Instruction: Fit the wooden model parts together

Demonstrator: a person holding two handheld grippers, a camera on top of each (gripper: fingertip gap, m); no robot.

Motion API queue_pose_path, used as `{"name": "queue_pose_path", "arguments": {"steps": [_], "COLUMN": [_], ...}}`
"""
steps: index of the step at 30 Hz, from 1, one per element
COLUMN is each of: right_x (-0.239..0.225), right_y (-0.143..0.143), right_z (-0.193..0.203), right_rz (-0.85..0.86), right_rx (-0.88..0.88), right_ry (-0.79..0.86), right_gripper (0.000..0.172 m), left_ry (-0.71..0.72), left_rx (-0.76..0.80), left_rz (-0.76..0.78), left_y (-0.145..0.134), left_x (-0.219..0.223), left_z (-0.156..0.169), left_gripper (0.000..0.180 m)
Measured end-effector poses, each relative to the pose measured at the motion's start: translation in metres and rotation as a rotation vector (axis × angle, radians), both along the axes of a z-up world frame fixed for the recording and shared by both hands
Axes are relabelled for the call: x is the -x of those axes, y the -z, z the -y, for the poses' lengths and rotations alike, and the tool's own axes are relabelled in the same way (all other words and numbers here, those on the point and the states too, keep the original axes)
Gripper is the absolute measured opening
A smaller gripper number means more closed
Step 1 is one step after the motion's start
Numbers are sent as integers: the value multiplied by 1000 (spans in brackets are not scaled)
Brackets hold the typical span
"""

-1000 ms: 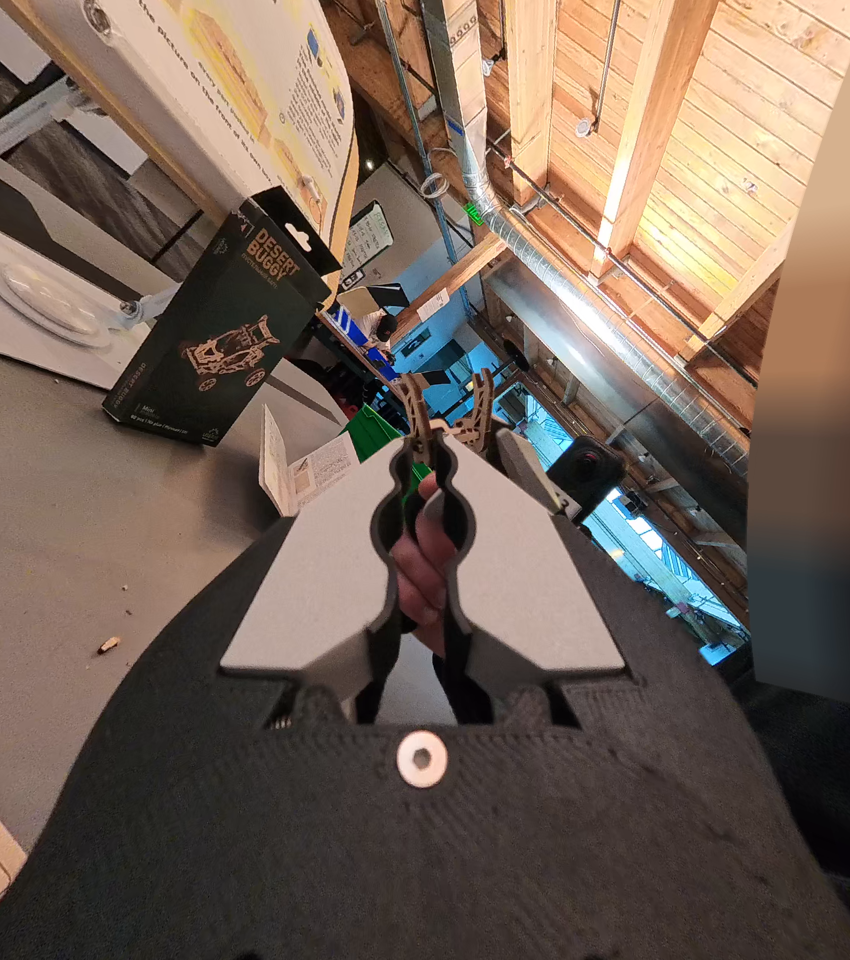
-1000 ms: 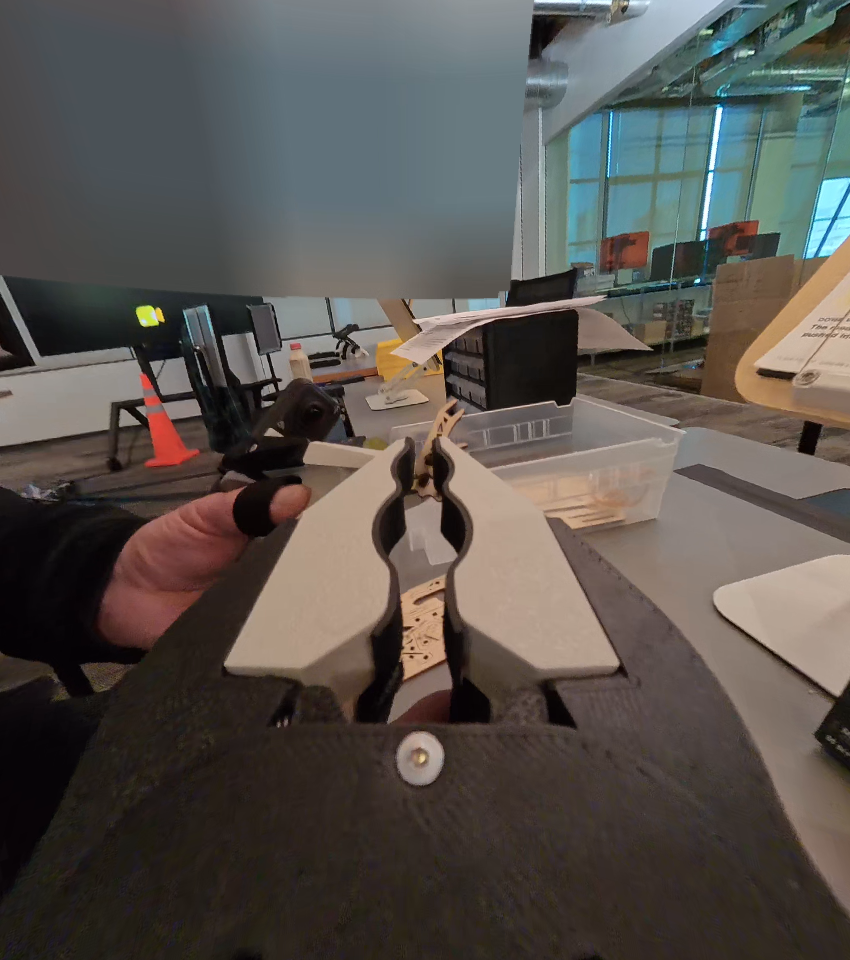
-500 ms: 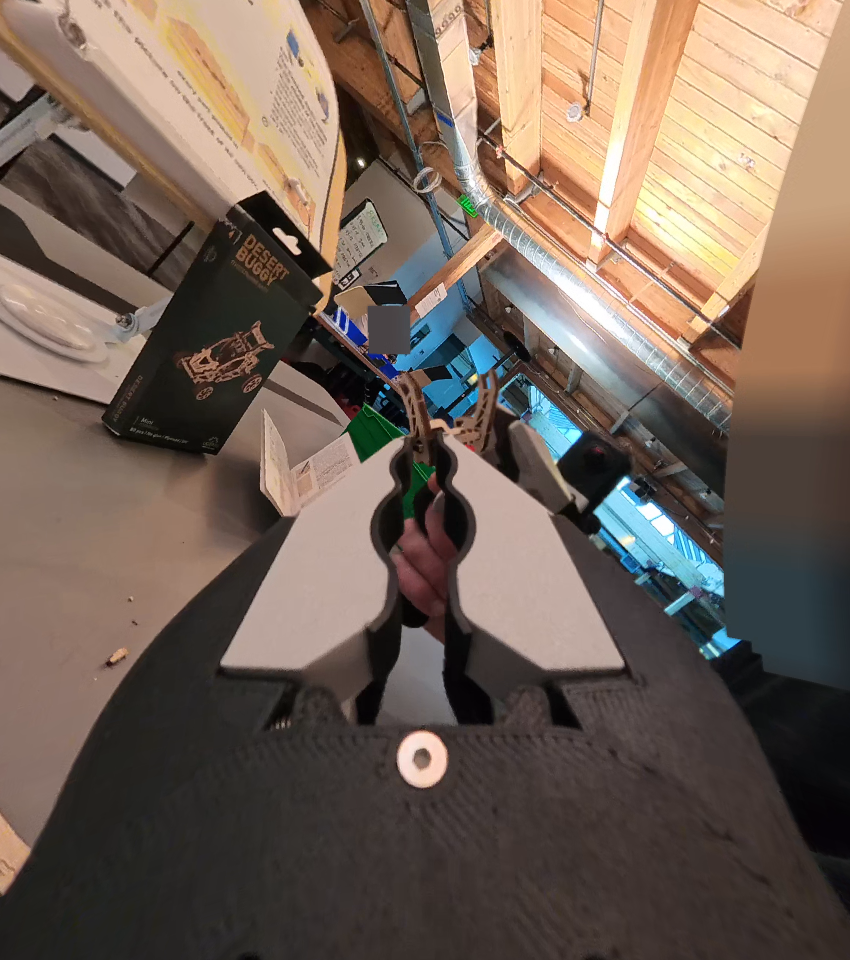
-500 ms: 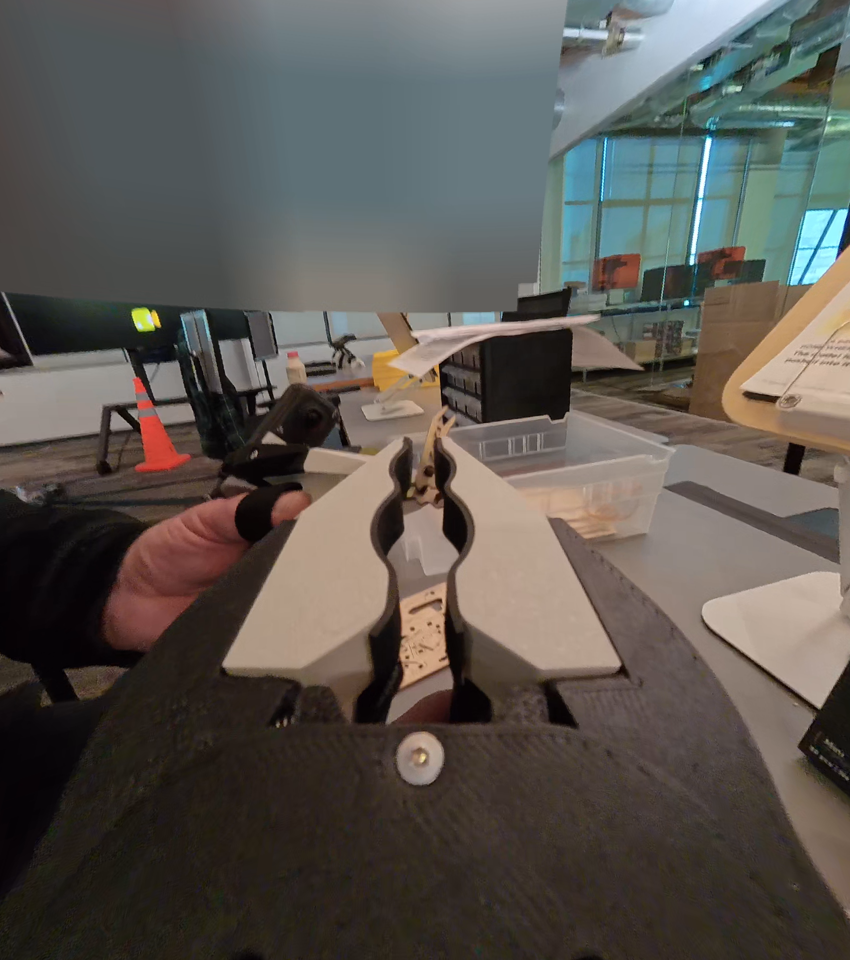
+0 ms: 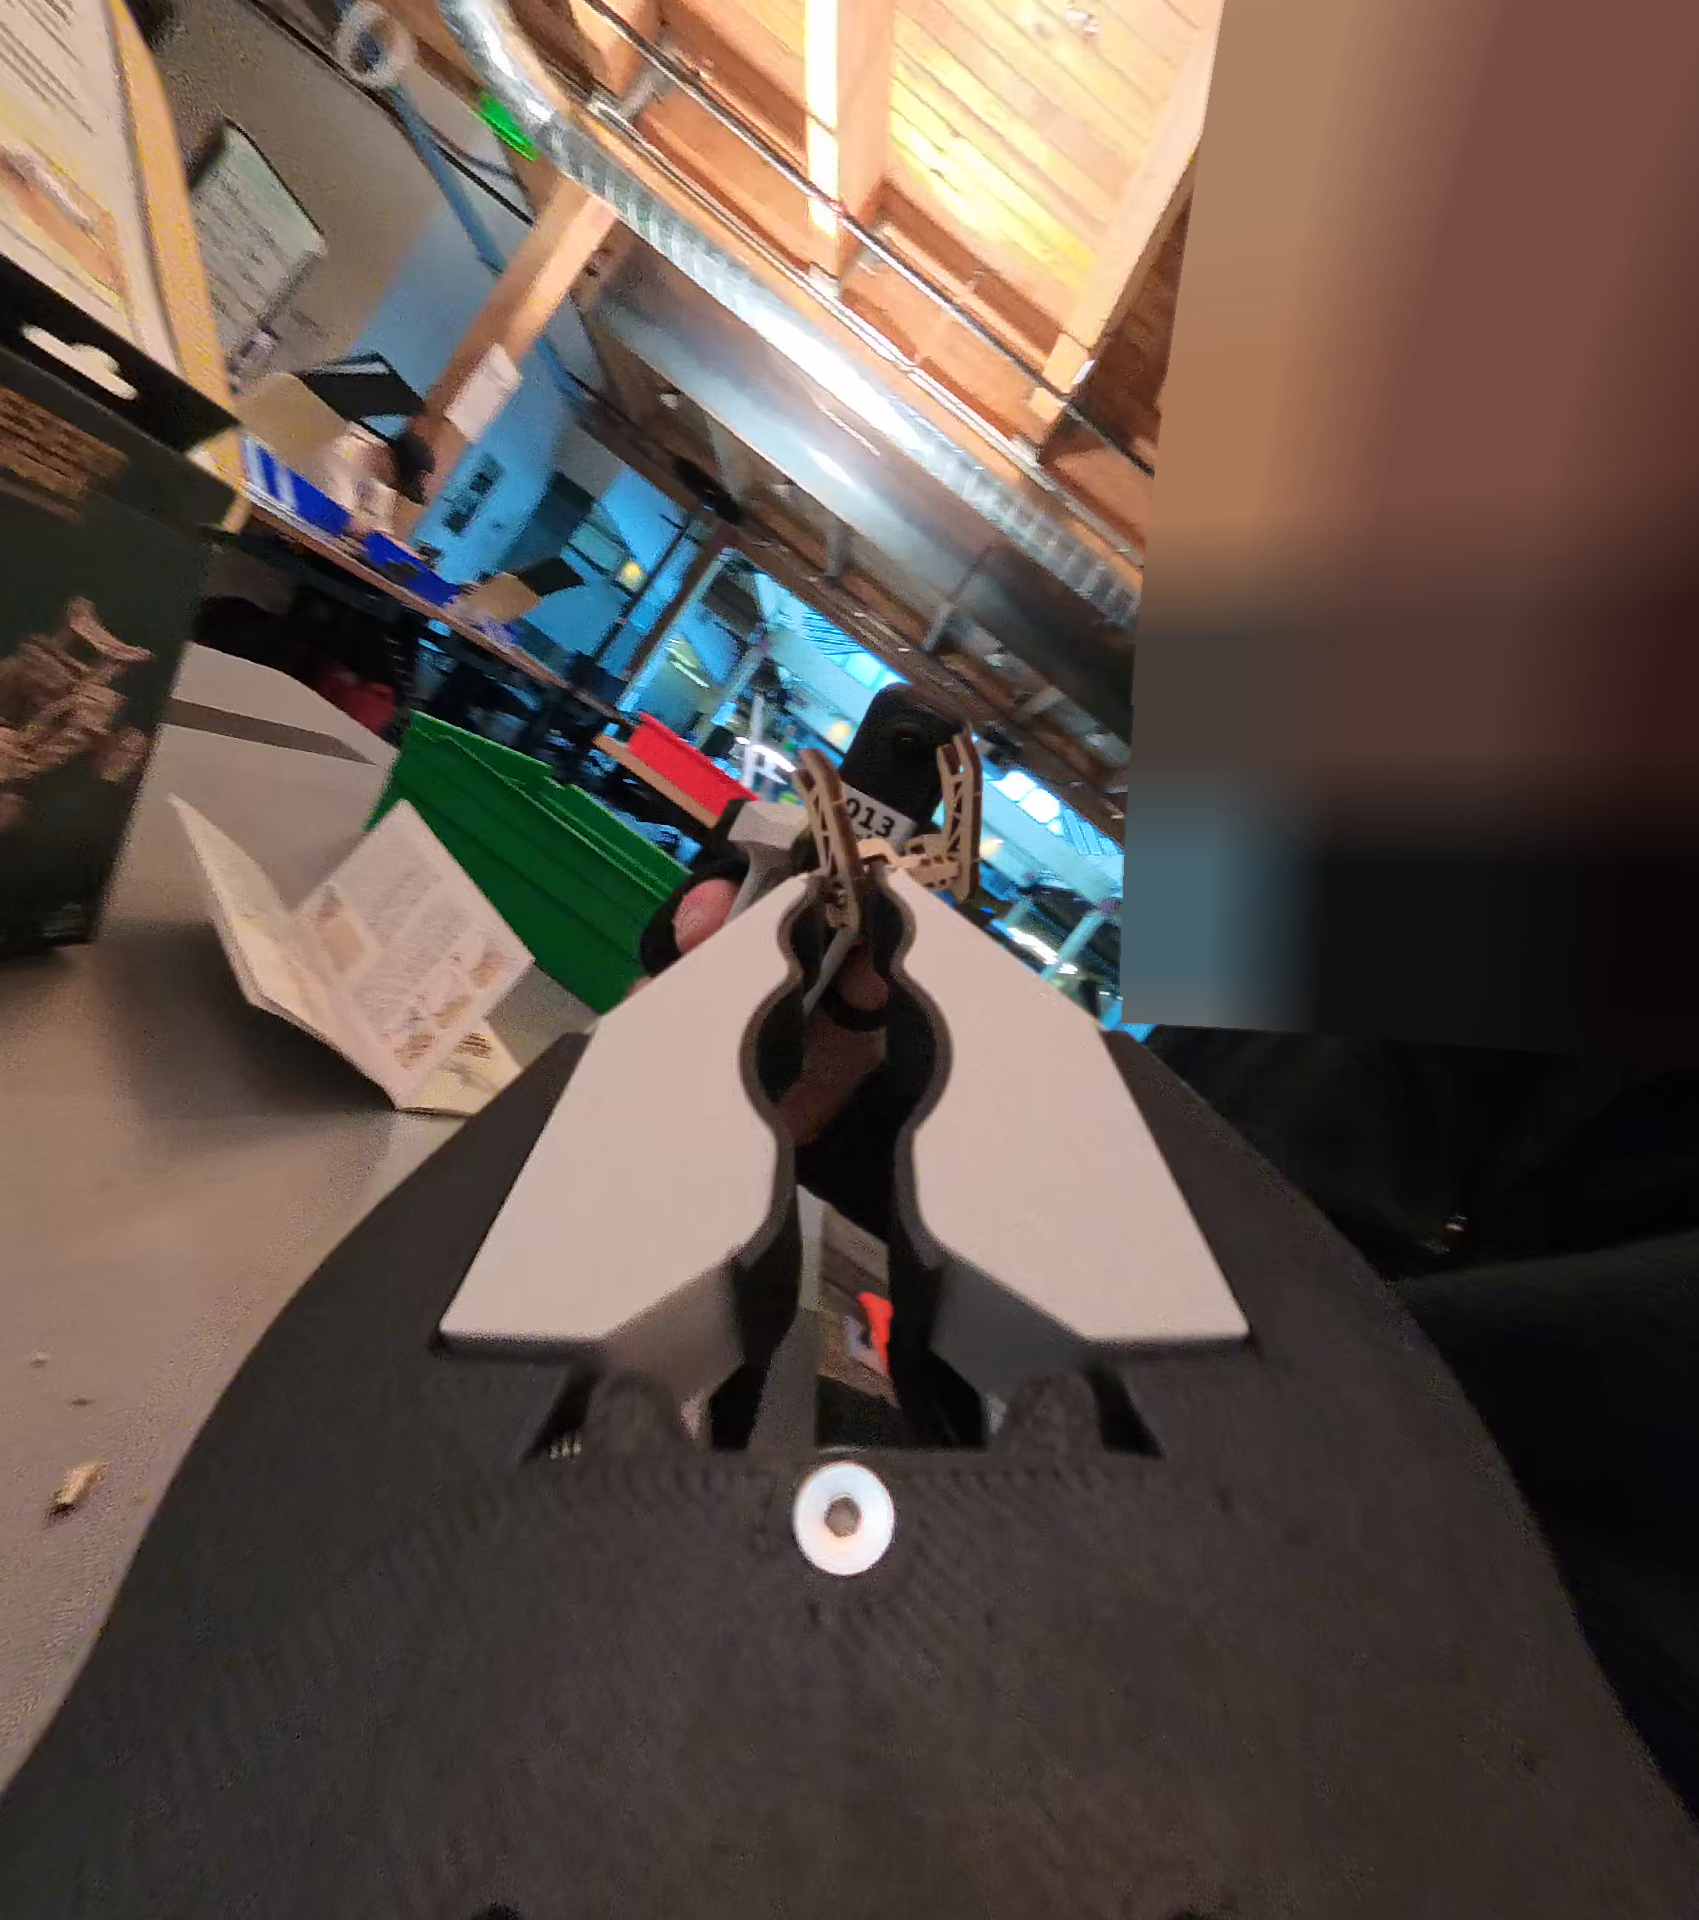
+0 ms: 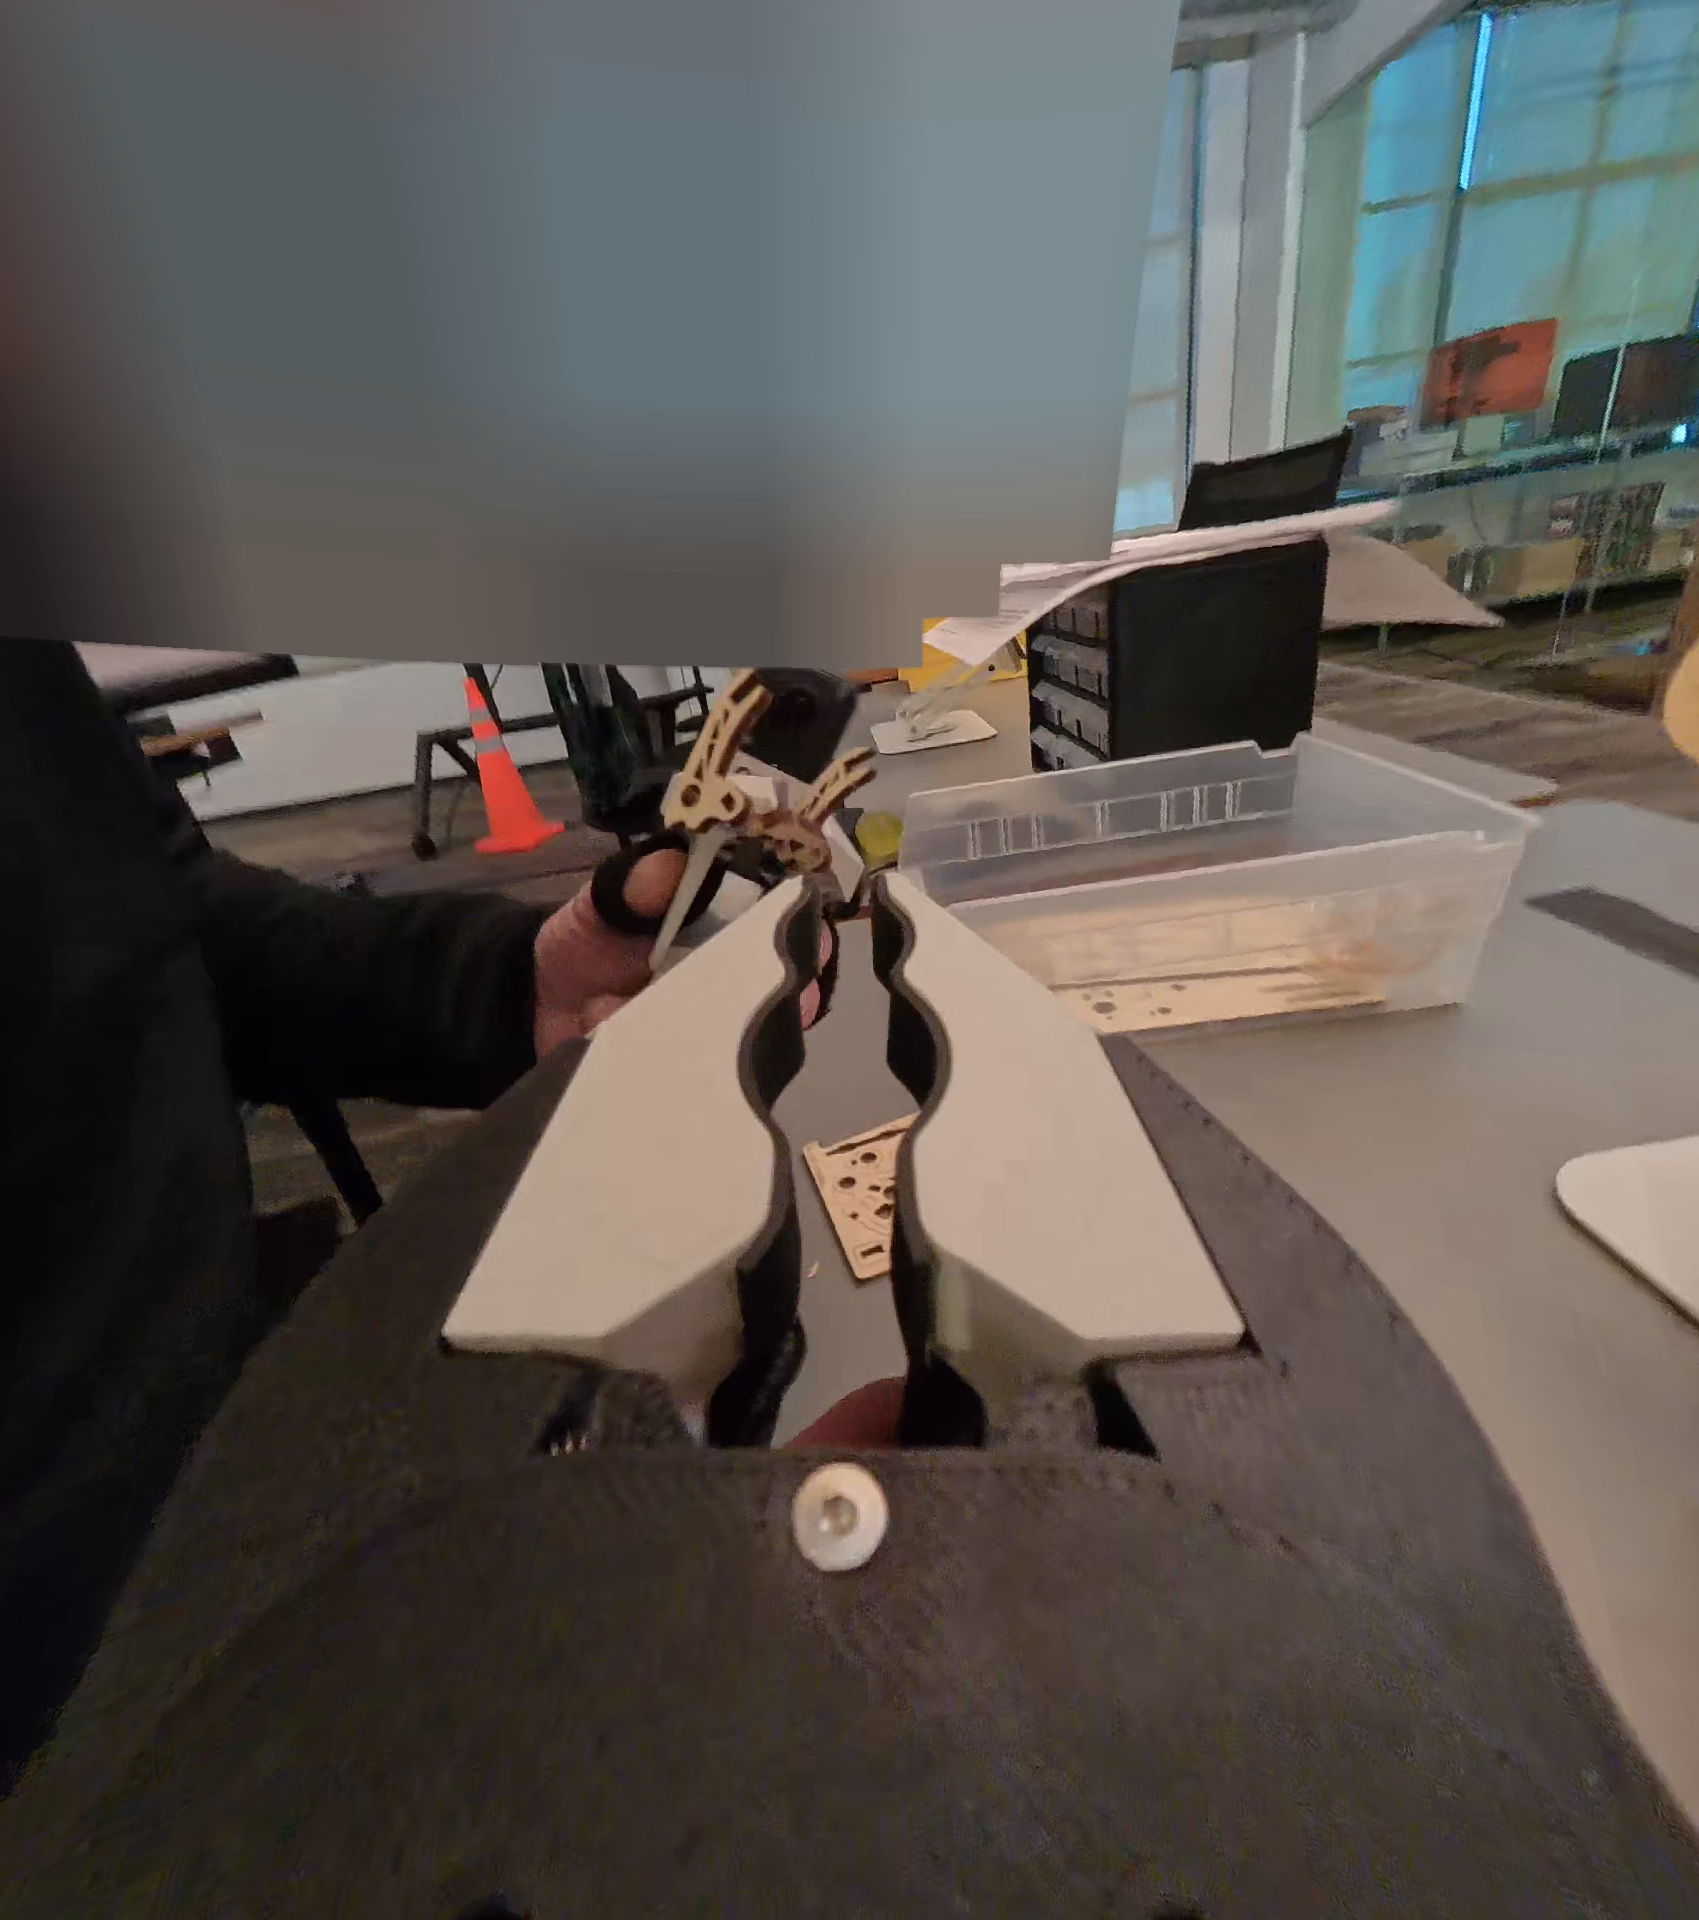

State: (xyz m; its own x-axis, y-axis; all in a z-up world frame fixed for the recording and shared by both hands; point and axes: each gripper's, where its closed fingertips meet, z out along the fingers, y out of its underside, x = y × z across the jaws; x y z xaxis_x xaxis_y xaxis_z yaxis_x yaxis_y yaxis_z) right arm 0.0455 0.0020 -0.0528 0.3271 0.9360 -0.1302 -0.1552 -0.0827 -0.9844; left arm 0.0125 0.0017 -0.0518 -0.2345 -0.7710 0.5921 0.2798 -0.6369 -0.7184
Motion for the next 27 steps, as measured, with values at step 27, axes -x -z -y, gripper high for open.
{"name": "queue_pose_path", "arguments": {"steps": [27], "right_x": [15], "right_y": [-18], "right_z": [35], "right_rz": [249], "right_rx": [-514], "right_ry": [157], "right_gripper": [18], "left_ry": [290], "left_rx": [304], "left_rz": [343], "left_y": [-5], "left_x": [-13], "left_z": [32], "left_gripper": [6]}}
